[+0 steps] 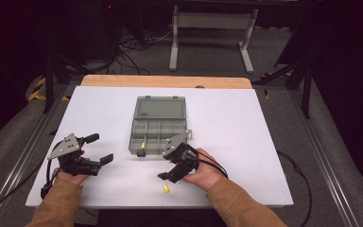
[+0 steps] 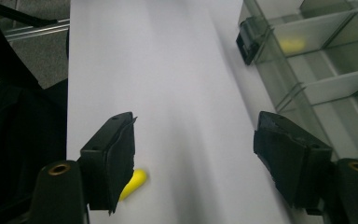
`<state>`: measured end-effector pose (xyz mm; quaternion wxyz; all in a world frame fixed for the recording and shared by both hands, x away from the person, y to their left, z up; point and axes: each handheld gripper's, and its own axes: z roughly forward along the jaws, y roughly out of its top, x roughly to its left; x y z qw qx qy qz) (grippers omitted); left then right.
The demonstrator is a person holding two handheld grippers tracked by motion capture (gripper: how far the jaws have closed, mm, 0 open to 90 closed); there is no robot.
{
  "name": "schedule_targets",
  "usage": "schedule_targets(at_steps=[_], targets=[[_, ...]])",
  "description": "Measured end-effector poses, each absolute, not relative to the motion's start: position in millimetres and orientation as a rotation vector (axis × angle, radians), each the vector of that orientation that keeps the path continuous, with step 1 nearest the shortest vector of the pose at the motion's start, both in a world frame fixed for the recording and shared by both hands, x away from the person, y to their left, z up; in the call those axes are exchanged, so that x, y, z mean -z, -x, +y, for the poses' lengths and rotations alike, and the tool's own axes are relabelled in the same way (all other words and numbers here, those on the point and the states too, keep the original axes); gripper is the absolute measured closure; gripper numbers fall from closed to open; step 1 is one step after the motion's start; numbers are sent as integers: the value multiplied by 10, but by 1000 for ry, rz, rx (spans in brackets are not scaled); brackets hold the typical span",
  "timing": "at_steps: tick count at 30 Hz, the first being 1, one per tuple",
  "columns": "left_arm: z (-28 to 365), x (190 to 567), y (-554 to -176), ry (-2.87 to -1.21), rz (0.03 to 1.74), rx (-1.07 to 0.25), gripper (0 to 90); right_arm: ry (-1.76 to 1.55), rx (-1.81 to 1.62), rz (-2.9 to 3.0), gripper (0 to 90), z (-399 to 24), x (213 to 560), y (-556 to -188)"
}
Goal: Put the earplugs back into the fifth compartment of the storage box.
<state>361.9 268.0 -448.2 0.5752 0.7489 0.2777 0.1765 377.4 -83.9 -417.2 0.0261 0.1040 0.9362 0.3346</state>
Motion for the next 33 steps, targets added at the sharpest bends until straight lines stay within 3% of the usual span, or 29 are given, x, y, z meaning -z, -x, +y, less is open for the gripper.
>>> schedule_targets(at_steps=[16, 33], targets=[[2679, 4482, -3618, -1756, 650, -414, 27, -282, -956, 2981, 334, -819, 4381, -3638], [2679, 4482, -3618, -1756, 650, -415, 27, -243, -901, 3039, 466, -799, 4465, -3571]])
